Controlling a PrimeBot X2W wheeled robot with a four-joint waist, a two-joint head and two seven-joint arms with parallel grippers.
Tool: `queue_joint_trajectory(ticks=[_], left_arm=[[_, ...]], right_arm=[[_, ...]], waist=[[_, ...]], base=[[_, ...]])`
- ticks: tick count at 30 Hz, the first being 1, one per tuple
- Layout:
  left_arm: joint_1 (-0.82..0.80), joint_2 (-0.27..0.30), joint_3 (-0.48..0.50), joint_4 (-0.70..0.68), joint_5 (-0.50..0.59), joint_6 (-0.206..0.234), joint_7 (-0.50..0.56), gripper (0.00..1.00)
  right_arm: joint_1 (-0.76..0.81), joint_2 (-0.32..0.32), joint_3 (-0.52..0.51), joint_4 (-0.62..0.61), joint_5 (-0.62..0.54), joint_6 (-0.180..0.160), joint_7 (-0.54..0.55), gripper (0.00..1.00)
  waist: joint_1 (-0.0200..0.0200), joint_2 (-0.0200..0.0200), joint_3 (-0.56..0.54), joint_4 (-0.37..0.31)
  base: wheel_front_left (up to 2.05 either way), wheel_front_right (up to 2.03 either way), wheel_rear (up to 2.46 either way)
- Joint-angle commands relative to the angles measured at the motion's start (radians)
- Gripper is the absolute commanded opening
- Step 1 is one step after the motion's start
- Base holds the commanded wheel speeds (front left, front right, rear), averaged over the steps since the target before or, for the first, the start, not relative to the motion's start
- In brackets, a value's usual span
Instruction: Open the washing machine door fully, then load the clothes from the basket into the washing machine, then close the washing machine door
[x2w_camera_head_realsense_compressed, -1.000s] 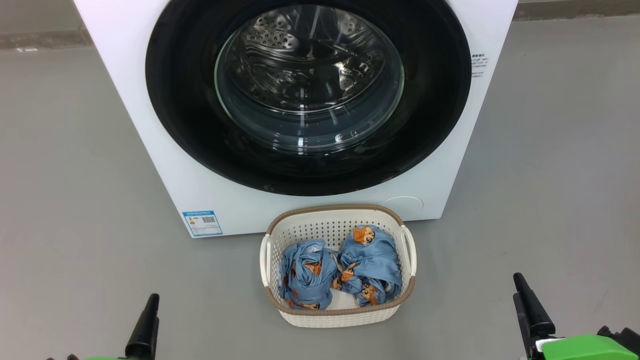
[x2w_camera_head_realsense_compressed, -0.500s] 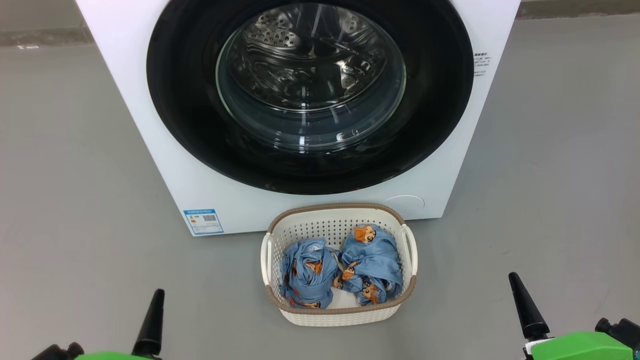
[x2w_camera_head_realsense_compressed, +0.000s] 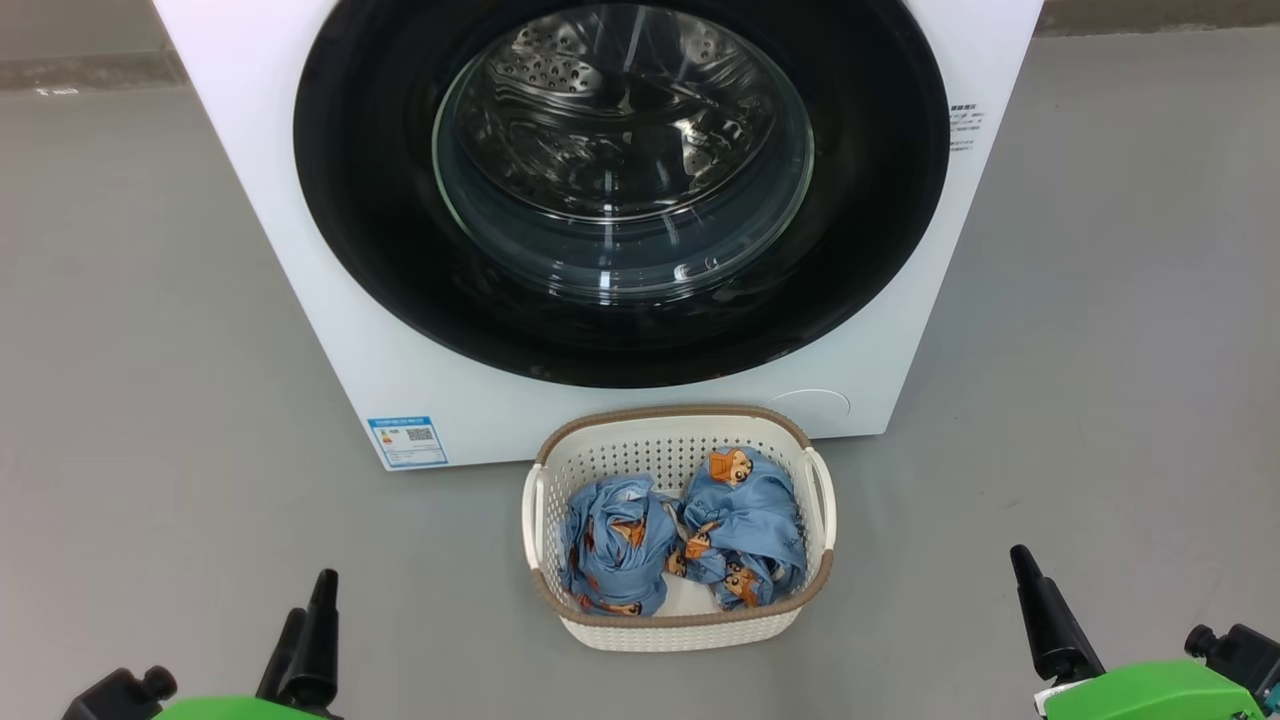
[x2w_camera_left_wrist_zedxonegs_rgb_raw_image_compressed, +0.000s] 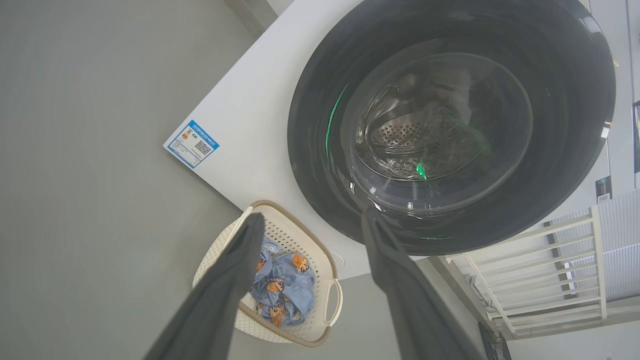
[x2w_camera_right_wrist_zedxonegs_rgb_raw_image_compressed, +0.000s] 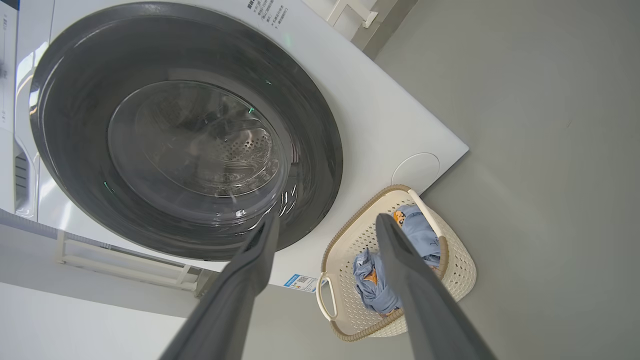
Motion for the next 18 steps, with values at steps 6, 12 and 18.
queue_joint_trajectory(ticks=[6, 12, 18], left_arm=[[-0.016, 0.026, 0.006, -0.041, 0.095, -0.002, -0.029, 1.00], [-0.014, 0.029, 0.002, -0.048, 0.167, -0.002, -0.047, 1.00], [-0.012, 0.033, -0.007, -0.056, 0.236, -0.003, -0.065, 1.00]], right_arm=[[-0.045, -0.023, 0.024, -0.019, -0.080, 0.001, -0.026, 1.00], [-0.049, -0.033, 0.038, -0.012, -0.140, 0.001, -0.044, 1.00], [-0.052, -0.040, 0.050, -0.009, -0.201, 0.001, -0.061, 1.00]], waist=[[-0.0001, 0.0000, 0.001, 0.000], [-0.0001, 0.0000, 0.002, 0.001], [-0.0001, 0.0000, 0.002, 0.002]], base=[[0.00, 0.00, 0.00], [0.00, 0.00, 0.00], [0.00, 0.00, 0.00]])
